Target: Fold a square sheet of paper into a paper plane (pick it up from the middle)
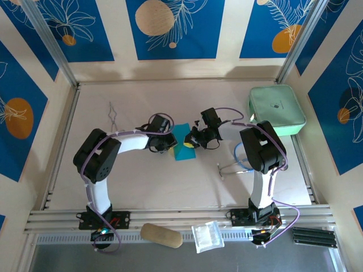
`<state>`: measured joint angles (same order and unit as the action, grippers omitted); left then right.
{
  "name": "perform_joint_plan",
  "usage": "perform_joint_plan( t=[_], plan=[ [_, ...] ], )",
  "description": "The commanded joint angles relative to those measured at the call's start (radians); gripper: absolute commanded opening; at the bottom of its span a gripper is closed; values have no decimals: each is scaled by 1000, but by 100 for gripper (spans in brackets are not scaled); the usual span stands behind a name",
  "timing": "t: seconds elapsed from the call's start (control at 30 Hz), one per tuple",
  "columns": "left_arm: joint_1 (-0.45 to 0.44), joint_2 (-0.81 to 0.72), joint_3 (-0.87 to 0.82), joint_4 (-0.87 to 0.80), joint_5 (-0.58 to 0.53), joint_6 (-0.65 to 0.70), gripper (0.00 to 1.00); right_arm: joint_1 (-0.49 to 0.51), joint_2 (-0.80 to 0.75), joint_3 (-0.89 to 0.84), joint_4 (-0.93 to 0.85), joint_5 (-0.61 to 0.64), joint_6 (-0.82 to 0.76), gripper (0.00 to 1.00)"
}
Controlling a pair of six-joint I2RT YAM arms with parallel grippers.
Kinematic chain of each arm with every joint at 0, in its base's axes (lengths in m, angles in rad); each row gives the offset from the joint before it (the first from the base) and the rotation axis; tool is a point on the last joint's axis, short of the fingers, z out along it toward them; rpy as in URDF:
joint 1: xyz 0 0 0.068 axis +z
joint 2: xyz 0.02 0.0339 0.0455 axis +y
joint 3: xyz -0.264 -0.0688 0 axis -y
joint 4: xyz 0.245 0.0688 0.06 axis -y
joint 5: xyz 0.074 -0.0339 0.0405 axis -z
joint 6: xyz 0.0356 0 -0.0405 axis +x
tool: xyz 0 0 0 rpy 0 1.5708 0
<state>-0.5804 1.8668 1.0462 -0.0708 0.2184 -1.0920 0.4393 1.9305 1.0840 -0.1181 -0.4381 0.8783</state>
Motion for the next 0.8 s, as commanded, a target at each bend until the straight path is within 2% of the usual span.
perform_joint_plan(
  t=[0.0,0.13,0.23,0.33,0.4,0.5,0.67,0.77],
  plan=[
    [44,-105,-60,46,41,-3,19,-3,-18,-1,15,-22,-24,6],
    [94,-233,-156,127,89,-18,30,-21,-70,5,56,-77,-39,4],
    [108,-316,-205,145,135,-17,48,-41,-97,10,110,-175,-12,4],
    [107,-360,-238,191,217,-18,59,-51,-118,12,167,-250,34,4],
    [103,-378,-260,233,262,-31,71,-51,-126,22,175,-275,52,4],
    [94,-396,-300,331,293,-77,82,-53,-130,30,213,-320,93,4],
    [90,-366,-339,535,337,-185,89,-53,-131,33,251,-356,132,4],
    [83,-334,-334,589,354,-221,88,-55,-131,25,271,-365,152,4]
  ],
)
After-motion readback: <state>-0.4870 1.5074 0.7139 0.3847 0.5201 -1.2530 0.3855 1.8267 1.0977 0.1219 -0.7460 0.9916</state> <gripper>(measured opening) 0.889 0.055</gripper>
